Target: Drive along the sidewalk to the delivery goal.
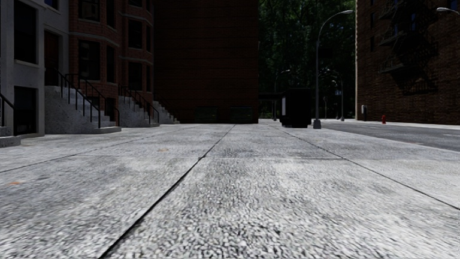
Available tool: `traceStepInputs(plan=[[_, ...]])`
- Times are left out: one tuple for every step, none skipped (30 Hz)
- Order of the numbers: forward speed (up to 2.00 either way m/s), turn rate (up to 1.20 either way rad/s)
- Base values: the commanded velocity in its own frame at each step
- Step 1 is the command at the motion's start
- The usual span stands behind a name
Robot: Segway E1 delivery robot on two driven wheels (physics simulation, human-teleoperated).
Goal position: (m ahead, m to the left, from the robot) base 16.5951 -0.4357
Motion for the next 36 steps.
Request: traceStepInputs(plan=[[2.00,0.00],[2.00,0.00],[2.00,0.00],[2.00,0.00],[2.00,0.00],[2.00,0.00],[2.00,0.00],[2.00,0.00],[2.00,0.00],[2.00,0.00],[2.00,0.00],[2.00,0.00],[2.00,0.00],[2.00,0.00],[2.00,0.00],[2.00,0.00],[2.00,0.00],[2.00,0.00],[2.00,0.00],[2.00,0.00],[2.00,0.00],[2.00,0.00],[2.00,0.00],[2.00,0.00],[2.00,0.00],[2.00,0.00],[2.00,0.00],[2.00,0.00],[2.00,0.00],[2.00,0.00],[2.00,0.00],[2.00,0.00],[2.00,0.00],[2.00,0.00],[2.00,0.00],[2.00,0.00]])
